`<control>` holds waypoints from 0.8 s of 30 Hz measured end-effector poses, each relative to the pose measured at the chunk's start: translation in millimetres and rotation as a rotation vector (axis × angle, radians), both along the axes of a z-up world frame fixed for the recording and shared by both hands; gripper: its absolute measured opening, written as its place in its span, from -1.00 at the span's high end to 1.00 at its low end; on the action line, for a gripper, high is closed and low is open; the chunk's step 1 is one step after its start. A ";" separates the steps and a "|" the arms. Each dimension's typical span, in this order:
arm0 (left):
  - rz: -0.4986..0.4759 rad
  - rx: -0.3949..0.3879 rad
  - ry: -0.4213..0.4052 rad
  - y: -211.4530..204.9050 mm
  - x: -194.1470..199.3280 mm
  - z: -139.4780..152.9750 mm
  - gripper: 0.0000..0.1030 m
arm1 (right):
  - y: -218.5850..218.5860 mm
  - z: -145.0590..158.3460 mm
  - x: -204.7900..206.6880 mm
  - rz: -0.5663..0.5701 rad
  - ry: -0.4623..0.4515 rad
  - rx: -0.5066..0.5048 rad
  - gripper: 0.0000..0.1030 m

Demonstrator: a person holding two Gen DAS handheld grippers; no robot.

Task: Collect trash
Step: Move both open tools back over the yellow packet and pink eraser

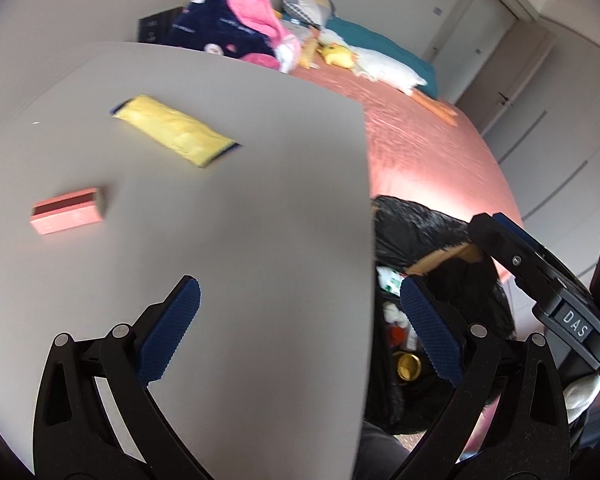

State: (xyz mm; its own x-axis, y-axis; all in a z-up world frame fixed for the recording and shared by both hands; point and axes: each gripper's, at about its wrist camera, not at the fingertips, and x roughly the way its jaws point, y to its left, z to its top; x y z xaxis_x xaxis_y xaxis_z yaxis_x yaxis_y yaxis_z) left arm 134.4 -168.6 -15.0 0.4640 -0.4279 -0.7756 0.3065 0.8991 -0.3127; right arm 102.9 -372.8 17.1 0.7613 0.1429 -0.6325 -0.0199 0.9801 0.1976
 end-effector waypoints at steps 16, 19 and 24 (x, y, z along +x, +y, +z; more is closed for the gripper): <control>0.203 0.086 -0.030 83.6 22.5 -10.9 -0.88 | 65.6 -14.5 47.2 0.137 0.045 -0.029 -0.55; 0.232 0.121 -0.041 93.3 29.5 -11.6 -0.88 | 74.8 -18.0 57.3 0.161 0.057 -0.031 -0.55; 0.256 0.189 -0.033 102.8 43.3 -17.6 -0.88 | 88.1 -22.3 75.2 0.193 0.072 -0.041 -0.55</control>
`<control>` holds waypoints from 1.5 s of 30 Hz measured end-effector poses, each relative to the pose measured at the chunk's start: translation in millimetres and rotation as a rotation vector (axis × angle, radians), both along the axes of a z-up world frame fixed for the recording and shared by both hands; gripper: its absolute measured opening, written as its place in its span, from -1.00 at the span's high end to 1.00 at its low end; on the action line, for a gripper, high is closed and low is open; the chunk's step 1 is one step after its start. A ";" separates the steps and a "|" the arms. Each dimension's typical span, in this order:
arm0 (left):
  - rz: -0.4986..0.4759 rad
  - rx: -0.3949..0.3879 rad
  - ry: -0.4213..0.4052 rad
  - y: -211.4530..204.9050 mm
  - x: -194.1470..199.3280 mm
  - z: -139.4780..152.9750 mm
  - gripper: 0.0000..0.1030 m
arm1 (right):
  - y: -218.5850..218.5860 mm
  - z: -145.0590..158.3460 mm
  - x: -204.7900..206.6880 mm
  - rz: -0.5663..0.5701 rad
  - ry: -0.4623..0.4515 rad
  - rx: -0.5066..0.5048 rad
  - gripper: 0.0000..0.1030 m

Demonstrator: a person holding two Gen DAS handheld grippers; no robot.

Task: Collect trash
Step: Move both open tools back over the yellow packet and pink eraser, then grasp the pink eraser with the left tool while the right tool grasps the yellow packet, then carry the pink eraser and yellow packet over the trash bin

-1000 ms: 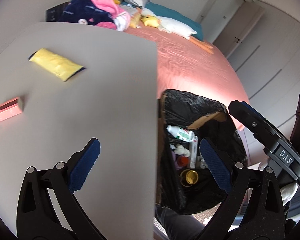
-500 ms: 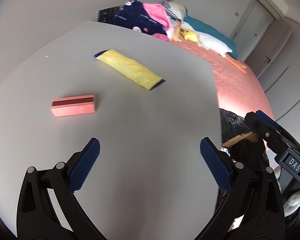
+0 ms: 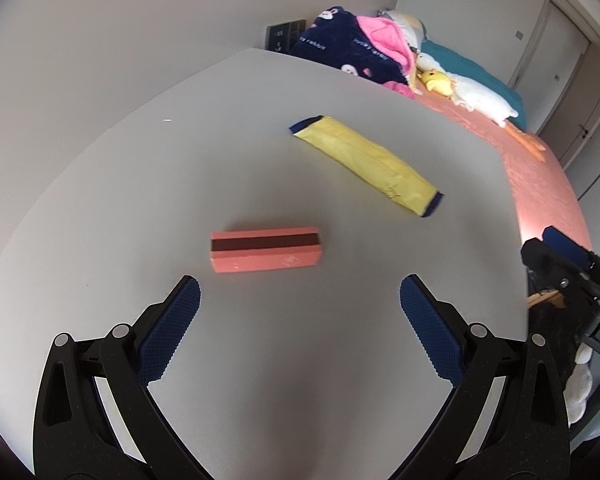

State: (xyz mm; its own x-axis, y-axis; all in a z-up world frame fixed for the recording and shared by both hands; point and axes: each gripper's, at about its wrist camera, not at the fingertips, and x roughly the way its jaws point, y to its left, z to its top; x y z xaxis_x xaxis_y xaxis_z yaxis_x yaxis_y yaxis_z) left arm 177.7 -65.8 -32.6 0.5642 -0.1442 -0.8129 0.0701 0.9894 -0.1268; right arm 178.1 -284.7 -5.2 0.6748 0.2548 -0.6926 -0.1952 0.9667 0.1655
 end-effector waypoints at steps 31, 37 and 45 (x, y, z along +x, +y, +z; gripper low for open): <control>0.025 0.057 0.032 19.9 25.8 -17.3 -0.29 | 80.8 -36.2 103.8 0.157 0.086 -0.166 -0.37; 0.014 0.058 0.013 19.2 24.0 -12.0 -0.29 | 87.9 -46.7 112.7 0.176 0.114 -0.199 -0.02; 0.017 0.051 0.005 17.1 24.2 -9.1 -0.29 | 89.6 -41.0 103.7 0.184 0.102 -0.198 0.61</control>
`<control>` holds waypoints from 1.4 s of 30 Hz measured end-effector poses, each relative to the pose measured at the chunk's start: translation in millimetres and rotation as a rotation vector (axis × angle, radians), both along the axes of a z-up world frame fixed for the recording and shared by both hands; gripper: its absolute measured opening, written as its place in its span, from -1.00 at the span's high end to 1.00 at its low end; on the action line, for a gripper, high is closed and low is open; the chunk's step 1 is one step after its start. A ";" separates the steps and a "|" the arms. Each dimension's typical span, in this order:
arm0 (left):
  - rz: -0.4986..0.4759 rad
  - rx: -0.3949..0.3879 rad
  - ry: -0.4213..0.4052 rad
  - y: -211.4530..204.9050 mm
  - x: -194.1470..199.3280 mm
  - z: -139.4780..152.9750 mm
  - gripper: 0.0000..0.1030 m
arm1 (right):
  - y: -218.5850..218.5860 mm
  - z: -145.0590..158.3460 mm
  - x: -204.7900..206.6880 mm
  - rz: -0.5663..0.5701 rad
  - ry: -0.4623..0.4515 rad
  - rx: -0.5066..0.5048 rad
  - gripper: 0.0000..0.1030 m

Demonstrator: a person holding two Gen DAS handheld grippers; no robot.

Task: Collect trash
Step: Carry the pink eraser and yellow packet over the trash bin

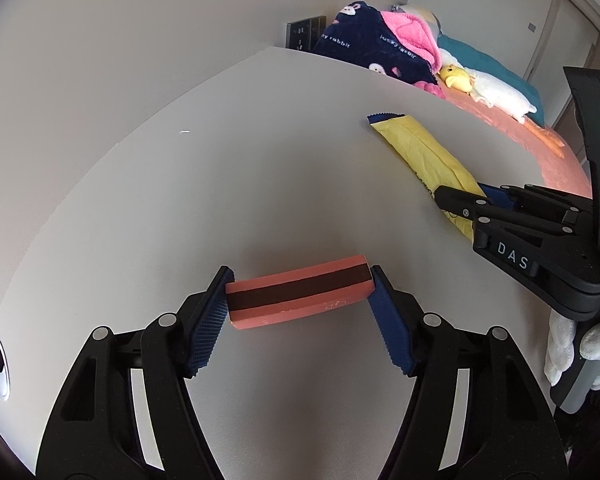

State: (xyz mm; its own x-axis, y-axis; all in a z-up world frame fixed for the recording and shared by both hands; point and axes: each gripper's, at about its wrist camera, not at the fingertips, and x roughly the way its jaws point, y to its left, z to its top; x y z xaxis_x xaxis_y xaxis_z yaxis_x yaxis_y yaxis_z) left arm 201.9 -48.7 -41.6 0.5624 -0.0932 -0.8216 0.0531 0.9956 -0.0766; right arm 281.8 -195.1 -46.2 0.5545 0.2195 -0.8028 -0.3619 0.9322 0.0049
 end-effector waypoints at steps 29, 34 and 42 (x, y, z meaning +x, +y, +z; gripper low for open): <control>-0.076 -0.021 -0.070 -39.1 -32.9 45.0 -0.29 | -37.2 55.1 -82.2 -0.003 -0.046 0.110 0.61; -0.095 -0.031 -0.071 -51.1 -41.7 47.1 -0.29 | -50.2 58.7 -100.0 -0.019 -0.054 0.115 0.61; -0.138 -0.043 -0.070 -73.4 -54.3 50.4 -0.29 | -75.3 62.6 -127.0 -0.054 -0.065 0.131 0.61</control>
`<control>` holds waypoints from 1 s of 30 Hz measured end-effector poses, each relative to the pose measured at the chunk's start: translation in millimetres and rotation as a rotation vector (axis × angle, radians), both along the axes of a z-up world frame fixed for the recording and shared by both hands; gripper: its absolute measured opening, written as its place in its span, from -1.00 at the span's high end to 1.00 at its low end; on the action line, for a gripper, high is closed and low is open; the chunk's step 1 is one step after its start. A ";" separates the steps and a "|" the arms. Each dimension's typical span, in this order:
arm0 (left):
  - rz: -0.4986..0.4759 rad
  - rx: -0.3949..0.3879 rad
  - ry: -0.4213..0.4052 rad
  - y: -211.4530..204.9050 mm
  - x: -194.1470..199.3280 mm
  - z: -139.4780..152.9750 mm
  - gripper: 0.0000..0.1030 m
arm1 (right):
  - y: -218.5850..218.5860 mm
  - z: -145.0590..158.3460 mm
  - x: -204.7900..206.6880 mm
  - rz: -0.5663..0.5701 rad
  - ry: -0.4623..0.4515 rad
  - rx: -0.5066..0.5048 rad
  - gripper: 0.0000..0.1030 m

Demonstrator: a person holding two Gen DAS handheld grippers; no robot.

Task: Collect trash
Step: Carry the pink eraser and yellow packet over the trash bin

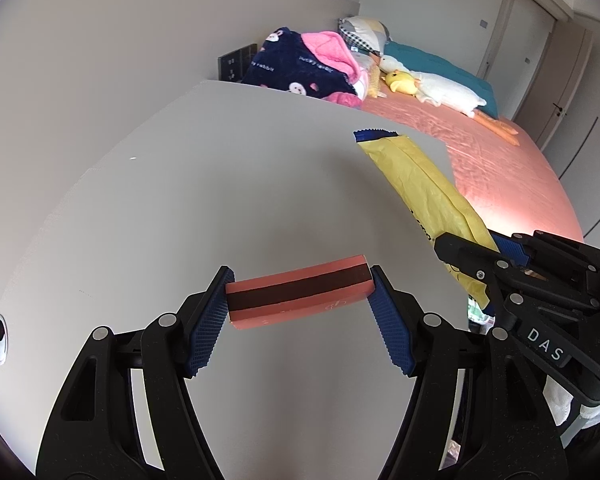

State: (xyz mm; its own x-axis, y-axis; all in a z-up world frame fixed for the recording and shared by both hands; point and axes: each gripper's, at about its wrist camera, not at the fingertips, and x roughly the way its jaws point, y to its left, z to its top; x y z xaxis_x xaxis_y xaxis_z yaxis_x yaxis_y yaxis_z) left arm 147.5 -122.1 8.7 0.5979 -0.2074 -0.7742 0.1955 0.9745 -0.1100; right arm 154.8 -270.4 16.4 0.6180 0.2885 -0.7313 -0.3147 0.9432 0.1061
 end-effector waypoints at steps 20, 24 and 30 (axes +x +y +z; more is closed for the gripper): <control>-0.133 -0.017 -0.010 -68.2 -33.2 7.5 -0.29 | -70.9 4.7 -61.7 -0.126 -0.020 0.014 0.61; -0.161 -0.024 -0.013 -82.7 -39.2 8.7 -0.29 | -86.5 5.6 -72.0 -0.153 -0.025 0.014 0.61; -0.205 -0.029 -0.005 -104.5 -47.0 5.8 -0.29 | -110.2 4.7 -85.3 -0.198 -0.025 0.014 0.61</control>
